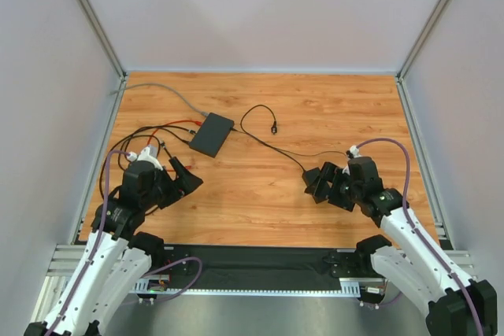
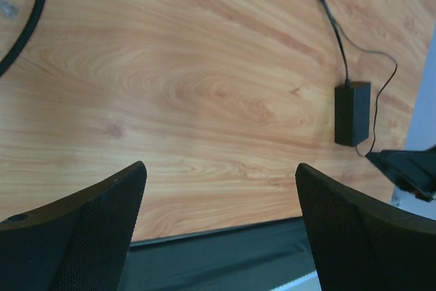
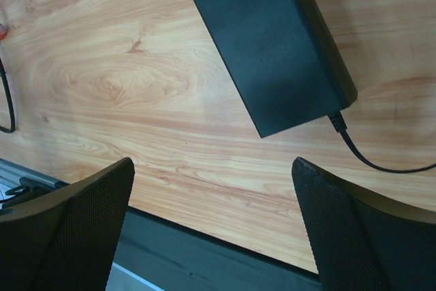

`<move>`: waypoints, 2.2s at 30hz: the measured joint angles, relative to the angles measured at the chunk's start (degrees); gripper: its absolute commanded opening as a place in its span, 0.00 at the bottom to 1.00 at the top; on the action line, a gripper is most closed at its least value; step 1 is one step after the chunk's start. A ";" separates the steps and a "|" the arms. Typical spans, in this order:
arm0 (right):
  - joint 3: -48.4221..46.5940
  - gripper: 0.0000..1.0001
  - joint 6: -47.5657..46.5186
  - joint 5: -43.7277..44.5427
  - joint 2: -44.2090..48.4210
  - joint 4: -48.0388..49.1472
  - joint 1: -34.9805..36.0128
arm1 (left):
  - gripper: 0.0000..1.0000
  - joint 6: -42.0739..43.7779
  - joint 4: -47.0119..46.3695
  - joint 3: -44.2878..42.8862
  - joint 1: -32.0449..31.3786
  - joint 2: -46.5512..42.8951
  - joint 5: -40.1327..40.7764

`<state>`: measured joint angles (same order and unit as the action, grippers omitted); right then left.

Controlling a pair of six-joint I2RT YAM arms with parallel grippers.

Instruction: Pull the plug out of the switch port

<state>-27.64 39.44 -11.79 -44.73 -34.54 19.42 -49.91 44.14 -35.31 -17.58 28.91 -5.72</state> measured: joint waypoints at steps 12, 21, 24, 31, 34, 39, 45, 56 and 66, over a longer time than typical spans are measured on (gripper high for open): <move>-4.04 1.00 -0.70 -4.94 -10.16 17.25 4.24 | 0.87 1.01 -2.99 -0.26 0.00 3.56 -5.90; -16.68 0.98 1.55 -3.69 -30.49 34.84 11.74 | 0.79 0.79 -8.83 -6.01 0.02 14.71 -0.48; -21.92 0.91 1.81 -3.06 -37.59 38.29 12.79 | 0.77 0.63 -9.73 -8.09 0.24 18.53 4.24; -34.97 0.67 1.77 0.46 -54.18 45.75 16.46 | 0.57 -2.86 -16.28 -8.55 8.17 29.03 9.75; -42.14 0.53 2.23 1.20 -61.79 48.37 17.99 | 0.56 -3.74 -21.14 -8.96 10.99 35.80 9.11; -58.47 0.47 2.27 -0.72 -74.75 49.20 19.19 | 0.56 -3.96 -26.51 -13.25 14.38 46.60 7.61; -72.17 0.48 -2.12 -8.96 -85.42 47.98 19.98 | 0.56 -3.89 -34.03 -14.69 17.66 51.10 7.08; -76.00 0.49 -10.60 -13.22 -90.01 37.83 22.34 | 0.17 2.19 -42.88 -13.38 19.30 58.12 1.44; -71.14 0.53 -13.92 -8.24 -88.96 36.33 22.10 | 0.07 4.70 -45.88 -18.64 19.50 72.81 -7.23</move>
<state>-98.78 25.52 -20.03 -133.69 1.78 41.52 -45.21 -1.74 -53.95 1.91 101.71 -12.95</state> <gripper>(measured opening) 0.524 0.069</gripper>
